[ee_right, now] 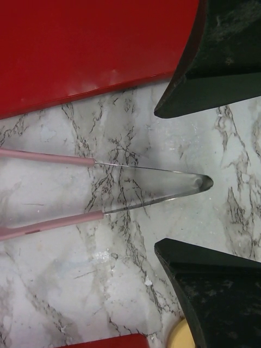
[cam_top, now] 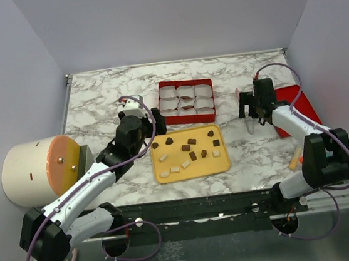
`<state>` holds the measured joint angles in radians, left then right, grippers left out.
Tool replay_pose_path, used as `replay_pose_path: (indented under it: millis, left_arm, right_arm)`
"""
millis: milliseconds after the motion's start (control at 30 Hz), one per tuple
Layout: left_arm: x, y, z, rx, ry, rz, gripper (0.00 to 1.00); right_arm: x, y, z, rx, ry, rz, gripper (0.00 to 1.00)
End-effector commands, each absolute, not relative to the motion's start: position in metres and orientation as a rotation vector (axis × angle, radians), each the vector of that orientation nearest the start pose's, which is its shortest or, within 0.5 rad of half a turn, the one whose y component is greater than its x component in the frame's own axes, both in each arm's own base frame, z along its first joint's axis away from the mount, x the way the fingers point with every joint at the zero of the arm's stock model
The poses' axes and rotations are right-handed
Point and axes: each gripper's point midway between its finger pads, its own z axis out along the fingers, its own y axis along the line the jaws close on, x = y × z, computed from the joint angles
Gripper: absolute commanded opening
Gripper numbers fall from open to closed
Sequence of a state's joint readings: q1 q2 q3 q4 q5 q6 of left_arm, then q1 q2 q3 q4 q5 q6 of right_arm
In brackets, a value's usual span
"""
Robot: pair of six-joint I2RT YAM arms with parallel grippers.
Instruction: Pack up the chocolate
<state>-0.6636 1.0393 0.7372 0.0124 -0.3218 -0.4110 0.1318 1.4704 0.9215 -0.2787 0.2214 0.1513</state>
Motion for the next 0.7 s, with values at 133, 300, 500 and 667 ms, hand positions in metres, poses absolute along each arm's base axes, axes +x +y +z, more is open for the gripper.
replay_pose_path:
  millis: [133,300,500,667]
  left_arm:
    - [0.304,-0.193,0.22,0.017,1.848,-0.479,0.94]
    - [0.304,-0.192,0.221,0.016,1.845,-0.474,0.94]
    - [0.306,-0.193,0.219,0.019,1.849,-0.473,0.94]
    - [0.306,-0.193,0.217,0.021,1.852,-0.467,0.94]
  right_arm:
    - [0.376,0.029,0.078,0.063,2.345,0.009,1.0]
    - [0.38,0.029,0.073,0.067,2.355,0.002,1.0]
    - [0.382,0.027,0.067,0.071,2.364,-0.012,1.0]
    - [0.385,0.027,0.066,0.068,2.367,-0.014,1.0]
